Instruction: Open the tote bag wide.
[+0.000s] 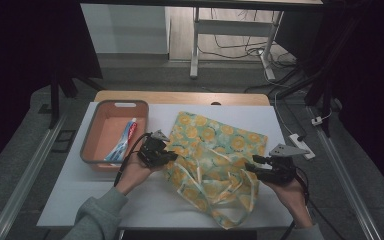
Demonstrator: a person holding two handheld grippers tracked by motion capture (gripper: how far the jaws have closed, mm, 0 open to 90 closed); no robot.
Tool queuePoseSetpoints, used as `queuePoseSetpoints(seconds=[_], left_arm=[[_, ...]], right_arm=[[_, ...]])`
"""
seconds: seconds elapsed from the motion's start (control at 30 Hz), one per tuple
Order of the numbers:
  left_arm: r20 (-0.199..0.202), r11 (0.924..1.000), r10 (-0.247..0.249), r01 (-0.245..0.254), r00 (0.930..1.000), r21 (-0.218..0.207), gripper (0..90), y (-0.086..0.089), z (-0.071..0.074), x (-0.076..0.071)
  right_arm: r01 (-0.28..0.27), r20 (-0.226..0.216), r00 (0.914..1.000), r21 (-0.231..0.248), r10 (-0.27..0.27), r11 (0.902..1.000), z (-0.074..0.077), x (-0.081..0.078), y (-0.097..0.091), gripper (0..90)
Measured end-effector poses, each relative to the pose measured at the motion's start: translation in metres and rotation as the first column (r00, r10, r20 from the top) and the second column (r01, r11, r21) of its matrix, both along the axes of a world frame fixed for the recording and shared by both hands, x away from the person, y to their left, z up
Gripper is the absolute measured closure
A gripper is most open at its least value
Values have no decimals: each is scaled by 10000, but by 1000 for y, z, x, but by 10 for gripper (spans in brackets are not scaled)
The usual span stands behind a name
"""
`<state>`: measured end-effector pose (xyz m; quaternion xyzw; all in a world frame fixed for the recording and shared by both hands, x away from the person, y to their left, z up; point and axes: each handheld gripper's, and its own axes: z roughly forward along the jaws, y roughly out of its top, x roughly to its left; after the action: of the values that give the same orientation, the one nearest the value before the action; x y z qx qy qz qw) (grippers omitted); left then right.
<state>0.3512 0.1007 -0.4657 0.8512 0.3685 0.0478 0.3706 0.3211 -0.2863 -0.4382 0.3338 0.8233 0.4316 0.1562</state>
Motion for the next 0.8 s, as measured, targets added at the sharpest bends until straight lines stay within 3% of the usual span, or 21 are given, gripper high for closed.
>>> queuePoseSetpoints(seconds=[0.03, 0.07, 0.1, 0.2, 0.3, 0.33, 0.37, 0.4, 0.43, 0.47, 0.53, 0.67, 0.7, 0.73, 0.8], left_arm=[[-14, 10000, -14, 14, 10000, 11, 867, 0, 0, 0], [-36, 10000, -14, 14, 10000, 12, 867, 0, -1, 0], [-37, 10000, 7, -7, 10000, 7, 867, 1, -1, 0], [-56, 10000, -23, 23, 10000, 12, 866, 2, -1, 0], [-67, 10000, 15, -15, 10000, -39, 867, 3, -1, 0], [-67, 10000, 15, -15, 10000, -39, 866, 3, -1, 0], [-63, 10000, 17, -18, 10000, -47, 866, 3, -1, 0], [-68, 10000, 21, -22, 10000, -66, 866, 3, -1, 0], [-74, 10000, 4, -5, 10000, -69, 866, 4, -1, 0], [-71, 10000, -3, 3, 10000, -70, 866, 4, -1, 0], [-107, 9999, -26, 25, 9999, -100, 865, 4, -2, 0], [-176, 9999, -28, 25, 9998, -160, 864, 4, -2, 2], [-182, 9999, -23, 20, 9998, -157, 864, 4, -3, 1], [-167, 9999, -28, 26, 9999, -135, 863, 4, -2, 1], [-150, 9999, -31, 29, 9999, -134, 862, 3, -2, 0]], right_arm=[[0, 0, 10000, 0, 0, 10000, 0, 0, 0, 498], [-358, 274, 9990, -81, 361, 9993, 9, -7, 8, 486], [-1474, 267, 9887, -6, 1474, 9891, 21, -19, 28, 479], [-3213, -458, 9465, -457, 3193, 9459, 16, -32, 62, 485], [-4142, -1218, 9078, -1097, 4014, 9035, -5, -37, 86, 494], [-4142, -1218, 9078, -1097, 4014, 9035, -5, -37, 86, 494], [-4428, -1623, 8925, -1383, 4207, 8859, -19, -37, 93, 500], [-4428, -1623, 8925, -1383, 4207, 8859, -19, -37, 93, 500], [-4577, -1996, 8816, -1402, 4277, 8780, -30, -36, 94, 513], [-4577, -1996, 8816, -1402, 4277, 8780, -30, -36, 94, 513], [-4760, -2207, 8716, -1670, 4378, 8635, -39, -41, 91, 521], [-4745, -2072, 8739, -1672, 4397, 8642, -45, -46, 90, 552], [-4825, -2056, 8700, -1691, 4481, 8594, -47, -46, 92, 580], [-4939, -2063, 8656, -2016, 4563, 8458, -52, -47, 98, 667], [-5063, -2079, 8598, -2286, 4663, 8315, -54, -47, 103, 802]])
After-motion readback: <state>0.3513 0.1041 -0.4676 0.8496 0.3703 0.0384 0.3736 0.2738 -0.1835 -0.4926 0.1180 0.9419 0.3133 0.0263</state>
